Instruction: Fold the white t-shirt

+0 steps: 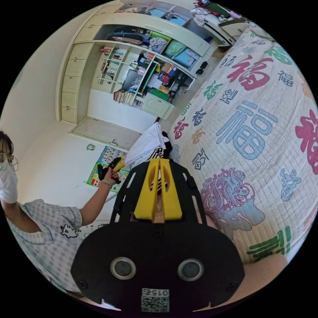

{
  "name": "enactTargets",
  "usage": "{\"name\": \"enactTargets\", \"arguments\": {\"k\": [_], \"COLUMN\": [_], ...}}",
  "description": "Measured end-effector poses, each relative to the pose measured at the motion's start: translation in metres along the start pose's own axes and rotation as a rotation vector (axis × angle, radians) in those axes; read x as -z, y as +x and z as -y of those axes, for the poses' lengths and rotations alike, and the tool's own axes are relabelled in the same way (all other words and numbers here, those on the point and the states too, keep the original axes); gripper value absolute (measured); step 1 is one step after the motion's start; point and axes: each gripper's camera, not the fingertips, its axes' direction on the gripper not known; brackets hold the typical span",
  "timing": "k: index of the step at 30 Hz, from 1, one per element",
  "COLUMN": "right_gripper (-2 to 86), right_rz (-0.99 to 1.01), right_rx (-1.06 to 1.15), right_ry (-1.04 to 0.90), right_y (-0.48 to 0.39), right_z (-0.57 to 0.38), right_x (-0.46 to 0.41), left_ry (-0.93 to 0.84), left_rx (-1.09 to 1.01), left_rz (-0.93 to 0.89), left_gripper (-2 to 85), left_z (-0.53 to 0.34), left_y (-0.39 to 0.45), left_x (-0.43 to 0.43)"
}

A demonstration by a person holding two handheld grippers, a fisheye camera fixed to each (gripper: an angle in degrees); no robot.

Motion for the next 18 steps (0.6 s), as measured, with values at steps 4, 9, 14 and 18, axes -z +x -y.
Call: {"name": "enactTargets", "arguments": {"k": [4,9,14,18], "right_gripper": [1.5,8.7,12.7,7.4], "right_rz": [-0.038,-0.134,-0.214,-0.337], "right_rx": [0.13,0.424,0.669,0.831], "right_ry": [-0.077,-0.103,-0.14,-0.158], "right_y": [-0.035,-0.1,-0.176,-0.231], "right_z": [-0.05,-0.082,-0.105,-0.139], "right_x": [-0.017,-0.036,-0.058,-0.046], "left_ry": [-0.019,-0.033,-0.106,-0.18], "left_rx": [0.016,-0.201,-0.446,-0.627], "left_rz": [-0.226,-0.561,-0.8,-0.984], "left_gripper": [1.1,-0.3,-0.4,0.0], "left_z": [-0.014,-0.054,-0.098,-0.142], "left_y": [0.007,0.064,0.141,0.204], "left_x": [0.009,0.051,0.087,0.105]}}
